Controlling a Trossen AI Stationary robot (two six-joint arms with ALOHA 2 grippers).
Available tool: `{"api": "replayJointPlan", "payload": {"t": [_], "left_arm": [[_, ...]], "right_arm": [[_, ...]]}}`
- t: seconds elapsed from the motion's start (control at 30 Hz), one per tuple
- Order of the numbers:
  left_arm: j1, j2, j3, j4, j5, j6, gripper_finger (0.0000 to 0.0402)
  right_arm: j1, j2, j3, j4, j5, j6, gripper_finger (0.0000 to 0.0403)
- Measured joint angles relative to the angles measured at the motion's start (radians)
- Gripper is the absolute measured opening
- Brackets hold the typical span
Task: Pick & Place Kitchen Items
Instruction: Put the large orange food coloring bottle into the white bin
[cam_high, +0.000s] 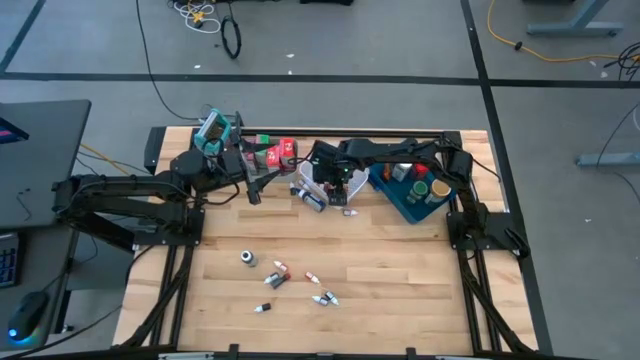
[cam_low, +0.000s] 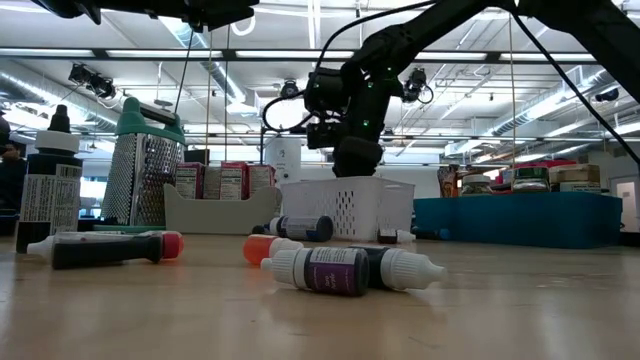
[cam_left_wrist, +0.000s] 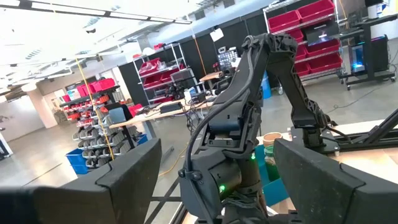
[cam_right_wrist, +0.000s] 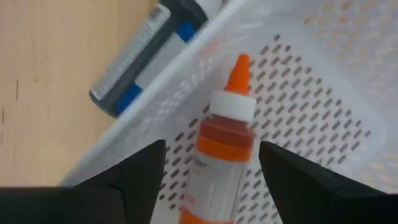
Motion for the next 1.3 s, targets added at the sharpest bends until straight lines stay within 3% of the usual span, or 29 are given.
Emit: {"api": "replayJointPlan", "payload": {"t": [0.2,0.37,0.5,0.67,0.87,1.13,1.3], "left_arm": [[0.000,0.000,0.000,0.000,0.000,0.000,0.0316],[0.000,0.000,0.000,0.000,0.000,0.000,0.0316],[0.000,0.000,0.000,-0.001,0.000,0.000,0.0316],[0.000,0.000,0.000,-0.002,0.000,-0.005,0.0316],[0.000,0.000,0.000,-0.003,0.000,-0.010,0.0316],[0.000,0.000,0.000,-0.006,0.000,-0.012,0.0316],[0.000,0.000,0.000,-0.007,0.004,-0.012,0.0316]], "right_arm": [[-0.013,0.033,-0.022,0.042,-0.063,-0.032,0.0300],[-0.016,0.062,-0.028,0.061,-0.102,-0.057,0.0303],[-0.016,0.068,-0.027,0.065,-0.118,-0.064,0.0278],[-0.028,0.073,-0.030,0.066,-0.194,-0.090,0.0216],[-0.031,0.072,-0.001,-0.017,-0.185,-0.092,0.0153],[-0.029,-0.015,0.093,-0.084,-0.099,-0.115,0.0152],[-0.028,-0.154,0.101,-0.102,-0.102,-0.111,0.0153]]}}
